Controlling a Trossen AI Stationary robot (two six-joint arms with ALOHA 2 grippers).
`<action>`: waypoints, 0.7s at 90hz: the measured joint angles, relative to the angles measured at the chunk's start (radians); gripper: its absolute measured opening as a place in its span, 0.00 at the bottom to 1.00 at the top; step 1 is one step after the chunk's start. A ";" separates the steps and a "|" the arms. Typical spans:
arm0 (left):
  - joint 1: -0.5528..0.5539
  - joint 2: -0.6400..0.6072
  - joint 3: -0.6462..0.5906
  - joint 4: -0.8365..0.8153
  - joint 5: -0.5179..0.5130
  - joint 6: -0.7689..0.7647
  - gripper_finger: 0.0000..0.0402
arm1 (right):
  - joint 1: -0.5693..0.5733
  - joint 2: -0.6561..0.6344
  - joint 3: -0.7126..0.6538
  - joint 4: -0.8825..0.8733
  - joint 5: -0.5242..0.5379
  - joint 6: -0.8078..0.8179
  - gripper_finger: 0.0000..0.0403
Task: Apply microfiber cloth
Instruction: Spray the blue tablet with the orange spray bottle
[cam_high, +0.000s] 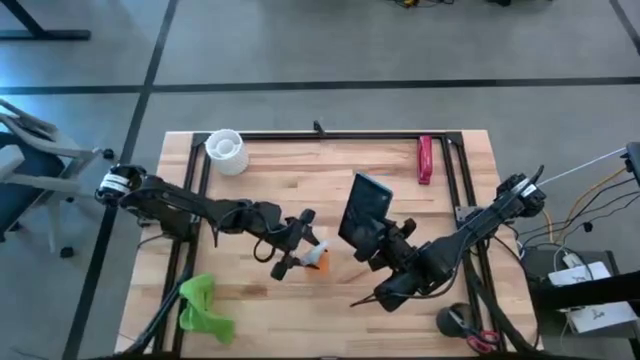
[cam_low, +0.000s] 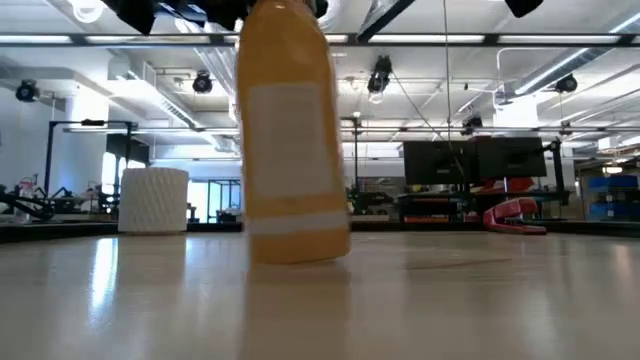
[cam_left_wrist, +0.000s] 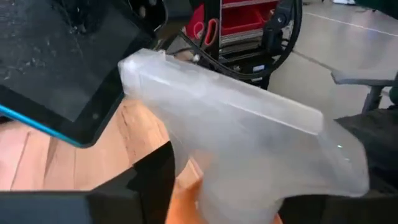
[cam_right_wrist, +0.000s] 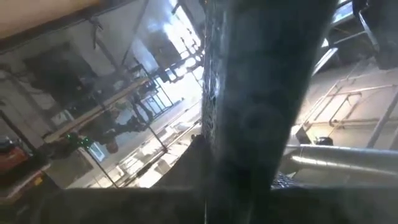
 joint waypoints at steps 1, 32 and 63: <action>0.000 -0.003 0.000 -0.007 0.000 0.000 0.57 | 0.000 0.000 -0.001 0.000 0.000 0.006 0.02; 0.000 -0.071 0.000 -0.075 -0.124 0.033 0.78 | -0.023 0.000 -0.011 -0.109 0.025 0.581 0.02; 0.003 -0.094 0.000 -0.119 -0.360 0.179 0.87 | -0.010 -0.002 -0.011 -0.130 -0.045 1.537 0.01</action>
